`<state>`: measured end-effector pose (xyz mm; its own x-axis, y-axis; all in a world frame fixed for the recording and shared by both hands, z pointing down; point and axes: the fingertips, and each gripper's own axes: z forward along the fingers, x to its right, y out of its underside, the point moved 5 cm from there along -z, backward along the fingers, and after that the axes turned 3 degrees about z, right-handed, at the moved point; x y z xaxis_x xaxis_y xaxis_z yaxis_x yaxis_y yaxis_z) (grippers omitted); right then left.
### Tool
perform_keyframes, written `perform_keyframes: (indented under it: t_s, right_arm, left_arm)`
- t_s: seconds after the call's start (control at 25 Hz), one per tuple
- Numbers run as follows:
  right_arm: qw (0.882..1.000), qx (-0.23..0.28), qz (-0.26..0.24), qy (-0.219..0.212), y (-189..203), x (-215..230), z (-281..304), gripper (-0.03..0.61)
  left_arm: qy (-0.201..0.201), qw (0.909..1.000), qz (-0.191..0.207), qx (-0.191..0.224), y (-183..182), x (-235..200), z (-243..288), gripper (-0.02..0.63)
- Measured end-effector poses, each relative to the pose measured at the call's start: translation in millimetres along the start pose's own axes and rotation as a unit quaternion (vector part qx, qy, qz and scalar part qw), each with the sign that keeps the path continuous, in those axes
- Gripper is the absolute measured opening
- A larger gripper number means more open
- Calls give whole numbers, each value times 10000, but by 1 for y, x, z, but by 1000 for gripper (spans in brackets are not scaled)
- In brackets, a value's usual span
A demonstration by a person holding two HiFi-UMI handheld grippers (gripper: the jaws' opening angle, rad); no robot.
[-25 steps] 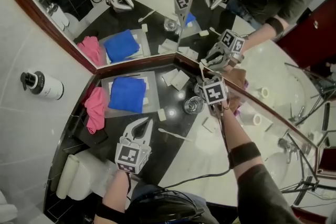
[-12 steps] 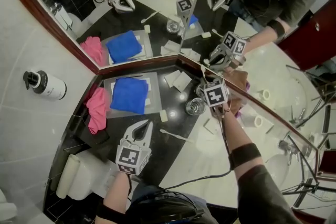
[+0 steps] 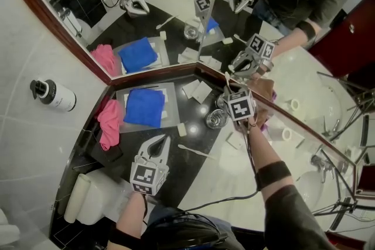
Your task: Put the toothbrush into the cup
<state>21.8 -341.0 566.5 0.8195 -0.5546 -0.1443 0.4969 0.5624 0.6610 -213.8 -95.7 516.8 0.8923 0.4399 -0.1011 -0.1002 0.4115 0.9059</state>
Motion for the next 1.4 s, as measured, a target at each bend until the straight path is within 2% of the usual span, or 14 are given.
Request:
perform_keyframes:
  t_s: [0.32, 0.68, 1.08, 1.4]
  right_arm:
    - [9982, 526, 249, 121, -20, 5, -37, 51]
    - [9905, 1222, 605, 195, -30, 9, -103, 51]
    - [9760, 1877, 1101, 100, 5, 5, -195, 52]
    - [9711, 1965, 1355, -2, 75, -11, -258, 52]
  left_arm:
    - [-45, 9999, 106, 57, -8, 10, -14, 0]
    - [-84, 9993, 288, 226, -21, 25, -33, 0]
    - [-58, 9982, 471, 359, -40, 51, -48, 0]
    - [162, 9970, 568, 495, -57, 85, -47, 0]
